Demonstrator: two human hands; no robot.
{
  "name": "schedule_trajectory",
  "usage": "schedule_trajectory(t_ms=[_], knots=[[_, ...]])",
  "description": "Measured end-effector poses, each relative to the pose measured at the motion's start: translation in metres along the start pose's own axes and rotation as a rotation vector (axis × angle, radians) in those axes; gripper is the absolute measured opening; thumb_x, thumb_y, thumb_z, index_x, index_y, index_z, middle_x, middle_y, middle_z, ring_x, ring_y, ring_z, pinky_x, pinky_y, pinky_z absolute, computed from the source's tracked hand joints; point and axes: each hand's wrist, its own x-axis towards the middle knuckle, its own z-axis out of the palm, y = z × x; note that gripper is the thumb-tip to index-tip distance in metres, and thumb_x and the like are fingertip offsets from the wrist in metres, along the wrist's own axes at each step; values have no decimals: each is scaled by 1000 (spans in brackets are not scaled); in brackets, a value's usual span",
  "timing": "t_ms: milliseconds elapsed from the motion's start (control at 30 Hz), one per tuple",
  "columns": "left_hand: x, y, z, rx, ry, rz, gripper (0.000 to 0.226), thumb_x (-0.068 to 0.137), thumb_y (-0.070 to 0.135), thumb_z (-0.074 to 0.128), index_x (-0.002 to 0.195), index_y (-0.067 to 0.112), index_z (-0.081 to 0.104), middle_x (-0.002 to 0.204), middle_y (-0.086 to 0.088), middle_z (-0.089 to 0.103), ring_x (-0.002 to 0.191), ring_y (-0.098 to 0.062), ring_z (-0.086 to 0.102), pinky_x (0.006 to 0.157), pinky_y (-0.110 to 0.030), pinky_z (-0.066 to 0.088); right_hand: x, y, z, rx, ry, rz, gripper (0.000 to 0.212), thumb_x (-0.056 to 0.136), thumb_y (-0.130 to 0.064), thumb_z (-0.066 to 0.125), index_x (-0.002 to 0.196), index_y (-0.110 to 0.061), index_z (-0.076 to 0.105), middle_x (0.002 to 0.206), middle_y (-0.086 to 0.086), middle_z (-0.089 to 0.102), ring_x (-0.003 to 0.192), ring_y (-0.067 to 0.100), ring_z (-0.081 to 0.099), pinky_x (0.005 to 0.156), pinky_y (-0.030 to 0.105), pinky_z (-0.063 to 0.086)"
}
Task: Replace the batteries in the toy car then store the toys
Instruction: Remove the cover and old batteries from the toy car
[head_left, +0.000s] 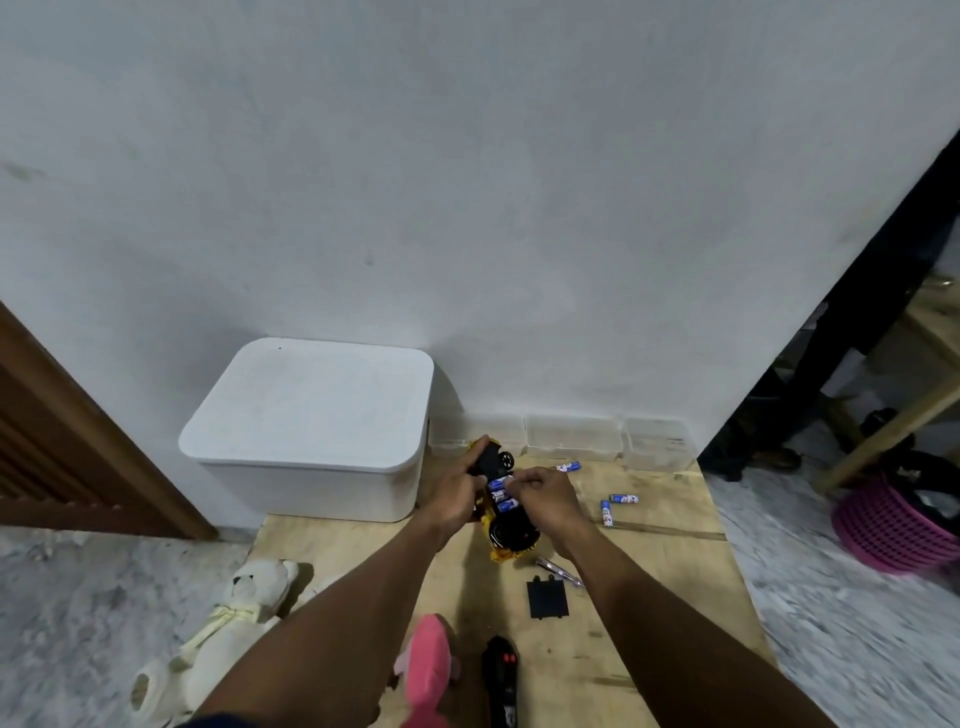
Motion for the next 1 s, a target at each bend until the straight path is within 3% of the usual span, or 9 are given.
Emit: schedule_trajectory(t_ms=[233,400,500,567,667,767,833,900,1000], knots=[[2,-2,0,-11,3,-7,65,100,-2,30,153,35,32,135,-10,55,103,-26,61,85,-40,56,-1,-9,0,84,79,-32,16,84,-21,77,93,-15,66,90,4,76,85,22,73,84,41,60],[1,6,0,-15,3,11,64,100,-3,31,151,36,35,135,-11,54,98,-24,62,73,-32,57,1,-24,-14,335,126,7,8,94,-16,61,102,-14,65,91,9,72,79,20,67,69,32,53],[4,7,-4,-3,6,9,65,99,-3,31,150,38,38,137,-11,52,103,-26,62,72,-32,56,1,-31,-24,519,35,81,23,97,-10,43,106,-8,64,83,9,59,75,25,62,71,37,52],[6,6,-5,8,13,9,66,98,-3,32,148,40,40,135,-10,54,106,-28,61,76,-37,58,0,-33,-28,548,-44,119,16,93,-9,47,97,-5,62,74,7,51,59,21,53,62,34,48],[10,4,-5,31,27,8,66,97,0,35,146,43,44,129,-8,59,104,-30,62,86,-46,59,0,-33,-29,250,-122,39,3,88,-10,57,86,-9,57,67,2,46,50,16,41,49,25,36],[10,7,-3,43,17,10,65,97,0,36,145,44,44,133,-6,57,109,-33,62,85,-44,60,-1,-28,-23,-186,-180,-138,12,81,-16,72,92,-15,68,92,1,66,77,19,65,51,23,45],[9,9,-2,37,-4,2,65,98,-1,35,147,41,41,131,-5,57,108,-29,63,84,-41,59,-2,-26,-20,-278,-202,-207,17,80,-22,77,96,-18,71,105,0,67,93,17,66,64,23,52],[9,9,-3,38,-17,-6,65,98,-1,34,148,40,39,132,-6,57,108,-28,62,81,-38,58,-1,-24,-19,-307,-195,-257,17,81,-26,78,95,-20,71,107,-1,68,98,15,65,75,25,54],[9,9,-6,58,-16,-13,65,98,0,35,148,40,39,132,-8,58,108,-30,62,80,-38,58,-1,-22,-20,-379,-188,-323,13,84,-30,76,92,-20,73,103,-1,69,96,13,65,74,25,55]])
